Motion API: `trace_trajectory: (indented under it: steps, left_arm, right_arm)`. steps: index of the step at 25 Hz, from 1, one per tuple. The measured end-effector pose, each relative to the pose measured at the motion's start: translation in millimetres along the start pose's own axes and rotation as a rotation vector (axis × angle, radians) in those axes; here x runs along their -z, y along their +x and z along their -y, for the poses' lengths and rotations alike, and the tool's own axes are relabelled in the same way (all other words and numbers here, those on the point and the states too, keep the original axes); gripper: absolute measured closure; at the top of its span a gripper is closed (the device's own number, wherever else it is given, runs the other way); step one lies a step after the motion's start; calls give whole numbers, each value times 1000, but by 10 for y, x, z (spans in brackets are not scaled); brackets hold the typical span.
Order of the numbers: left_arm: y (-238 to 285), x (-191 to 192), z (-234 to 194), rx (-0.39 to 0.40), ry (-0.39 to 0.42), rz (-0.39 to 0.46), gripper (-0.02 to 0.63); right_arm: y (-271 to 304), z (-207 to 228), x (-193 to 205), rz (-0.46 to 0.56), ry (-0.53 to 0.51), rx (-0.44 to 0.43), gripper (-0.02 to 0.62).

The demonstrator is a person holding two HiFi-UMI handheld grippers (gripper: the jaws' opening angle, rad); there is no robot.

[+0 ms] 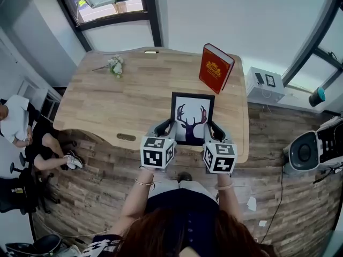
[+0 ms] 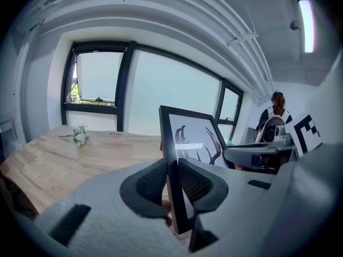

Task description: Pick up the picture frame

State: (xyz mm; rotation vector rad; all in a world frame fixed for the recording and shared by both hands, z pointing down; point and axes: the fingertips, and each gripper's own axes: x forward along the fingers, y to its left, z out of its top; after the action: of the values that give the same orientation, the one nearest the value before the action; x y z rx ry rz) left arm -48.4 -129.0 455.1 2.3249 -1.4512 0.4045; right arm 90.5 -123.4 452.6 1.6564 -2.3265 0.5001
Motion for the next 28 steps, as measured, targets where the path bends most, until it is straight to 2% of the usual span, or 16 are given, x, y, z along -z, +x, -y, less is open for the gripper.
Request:
trace_trajectory:
  steps: [17,28]
  left_arm:
    - [-629,-170,-69,34,22,64,523]
    - [-865,-223,-52,61,46,91,525]
  right_arm:
    - [-448,-498,-215,77,-30,46,522]
    - [-653,-659,-249,107,-36,89,522]
